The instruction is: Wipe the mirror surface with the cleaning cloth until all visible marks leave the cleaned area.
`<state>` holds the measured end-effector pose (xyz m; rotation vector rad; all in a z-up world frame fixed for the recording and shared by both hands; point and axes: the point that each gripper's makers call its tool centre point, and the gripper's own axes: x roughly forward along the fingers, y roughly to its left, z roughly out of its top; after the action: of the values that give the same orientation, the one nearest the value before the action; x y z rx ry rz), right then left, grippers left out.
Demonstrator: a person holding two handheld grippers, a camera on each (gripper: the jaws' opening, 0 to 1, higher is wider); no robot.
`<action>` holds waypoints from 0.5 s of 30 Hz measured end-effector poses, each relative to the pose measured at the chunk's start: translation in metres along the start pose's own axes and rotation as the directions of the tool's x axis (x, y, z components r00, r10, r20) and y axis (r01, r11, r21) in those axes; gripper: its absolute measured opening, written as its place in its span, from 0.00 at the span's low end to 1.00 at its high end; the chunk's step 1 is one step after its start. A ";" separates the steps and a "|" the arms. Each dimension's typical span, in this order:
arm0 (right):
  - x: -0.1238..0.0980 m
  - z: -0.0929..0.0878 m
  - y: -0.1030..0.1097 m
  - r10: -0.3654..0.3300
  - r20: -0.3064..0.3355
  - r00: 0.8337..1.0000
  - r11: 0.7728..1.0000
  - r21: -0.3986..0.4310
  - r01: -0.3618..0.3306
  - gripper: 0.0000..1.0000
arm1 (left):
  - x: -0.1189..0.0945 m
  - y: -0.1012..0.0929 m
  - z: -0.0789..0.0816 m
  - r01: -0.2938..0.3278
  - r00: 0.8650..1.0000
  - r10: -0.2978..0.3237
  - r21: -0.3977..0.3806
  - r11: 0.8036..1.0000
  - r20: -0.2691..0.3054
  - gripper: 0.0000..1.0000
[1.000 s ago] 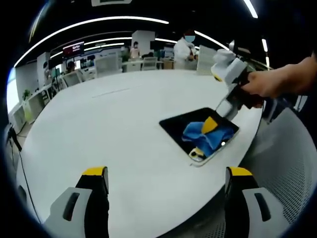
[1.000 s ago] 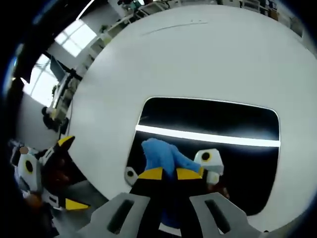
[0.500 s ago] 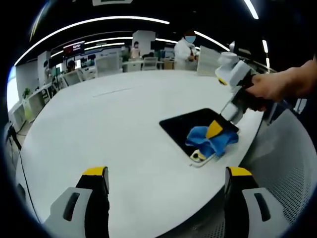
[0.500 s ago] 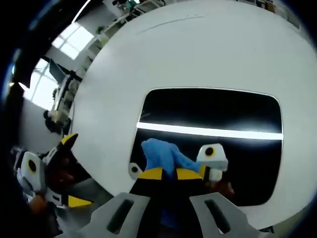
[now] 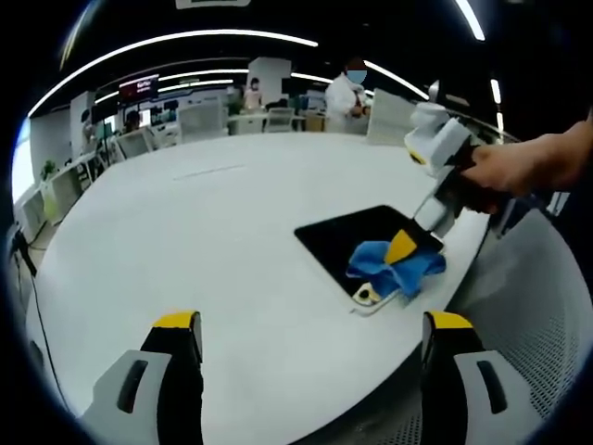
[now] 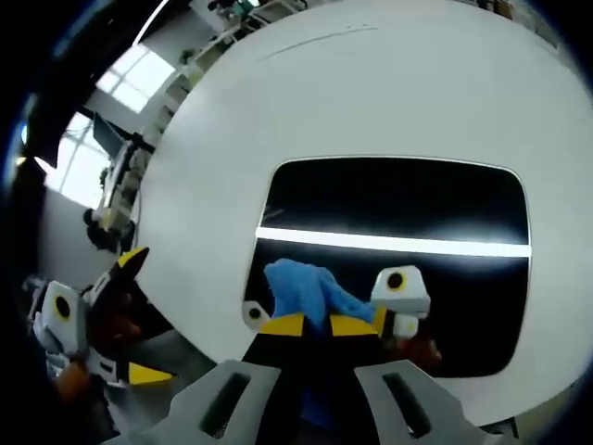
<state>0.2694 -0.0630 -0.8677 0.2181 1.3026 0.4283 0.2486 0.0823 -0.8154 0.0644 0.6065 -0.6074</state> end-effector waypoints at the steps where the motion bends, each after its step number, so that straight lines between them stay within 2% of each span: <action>1: 0.000 -0.001 0.000 0.002 -0.003 1.000 1.000 0.001 -0.002 0.03 | 0.000 0.000 0.000 0.000 1.000 0.000 0.001 1.000 -0.002 0.99; 9: -0.001 -0.006 0.003 0.011 -0.016 1.000 1.000 0.003 -0.011 0.03 | 0.000 -0.001 -0.003 0.005 1.000 -0.005 0.012 1.000 -0.016 0.99; 15: -0.002 -0.007 0.003 0.011 0.006 1.000 1.000 -0.007 -0.011 0.03 | -0.001 0.001 -0.001 -0.007 1.000 0.007 0.002 1.000 -0.006 0.98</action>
<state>0.2620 -0.0616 -0.8664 0.2208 1.2947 0.4413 0.2480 0.0841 -0.8156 0.0703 0.6109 -0.6017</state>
